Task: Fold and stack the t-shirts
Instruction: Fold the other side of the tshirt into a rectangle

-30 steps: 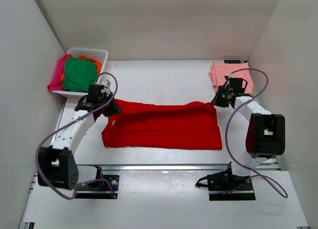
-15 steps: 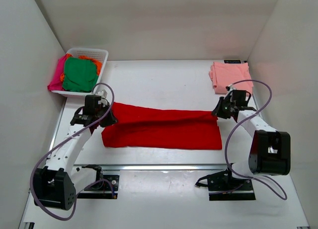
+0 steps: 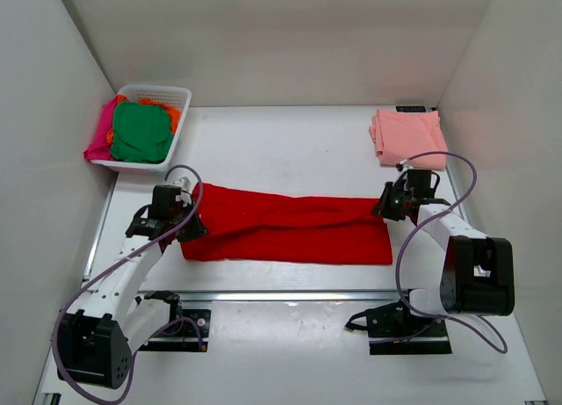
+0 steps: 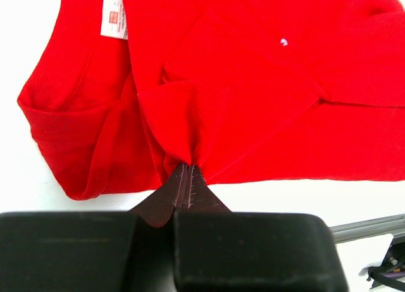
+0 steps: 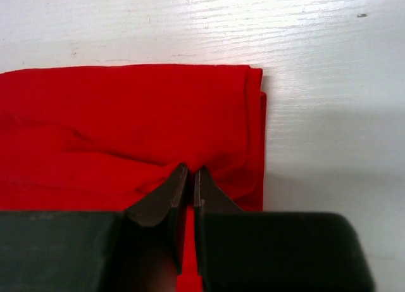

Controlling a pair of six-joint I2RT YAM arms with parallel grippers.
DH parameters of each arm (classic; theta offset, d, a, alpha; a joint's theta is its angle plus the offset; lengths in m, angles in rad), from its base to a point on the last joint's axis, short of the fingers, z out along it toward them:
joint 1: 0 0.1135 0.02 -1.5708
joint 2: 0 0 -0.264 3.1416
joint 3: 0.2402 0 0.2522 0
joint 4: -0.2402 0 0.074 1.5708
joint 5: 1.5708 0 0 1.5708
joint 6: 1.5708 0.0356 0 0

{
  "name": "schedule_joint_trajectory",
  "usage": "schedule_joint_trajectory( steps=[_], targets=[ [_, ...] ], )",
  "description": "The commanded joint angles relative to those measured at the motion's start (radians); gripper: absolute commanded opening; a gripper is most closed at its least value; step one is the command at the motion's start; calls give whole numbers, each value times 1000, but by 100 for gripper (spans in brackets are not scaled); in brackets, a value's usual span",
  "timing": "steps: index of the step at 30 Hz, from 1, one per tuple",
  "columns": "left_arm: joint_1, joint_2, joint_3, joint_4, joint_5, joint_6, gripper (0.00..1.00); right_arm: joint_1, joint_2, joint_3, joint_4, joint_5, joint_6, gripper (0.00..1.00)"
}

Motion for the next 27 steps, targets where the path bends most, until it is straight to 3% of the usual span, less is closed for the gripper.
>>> schedule_joint_trajectory(
  steps=[1,12,15,17,20,22,24,27],
  targets=[
    [-5,-52,8,5,-18,-11,0,-5,-28,-9,40,30,1,0],
    [-5,-89,-9,-15,-4,-11,0,-24,-123,-27,-31,24,-12,4],
    [-7,-104,-8,-26,-6,-7,0,-20,-137,-36,-64,31,-8,15],
    [-1,-115,-8,-41,-1,-11,0,-14,-152,-41,-87,50,-6,28],
    [9,-156,2,-45,-4,-37,37,3,-195,-18,-124,125,1,49],
    [-1,-195,2,-41,-12,-57,50,-5,-212,8,-130,145,-3,53],
    [-2,-239,6,-34,-24,-85,55,-2,-212,31,-132,137,-20,53],
    [-16,-259,9,6,-30,-120,52,30,-191,78,-114,137,-37,54]
  ],
)
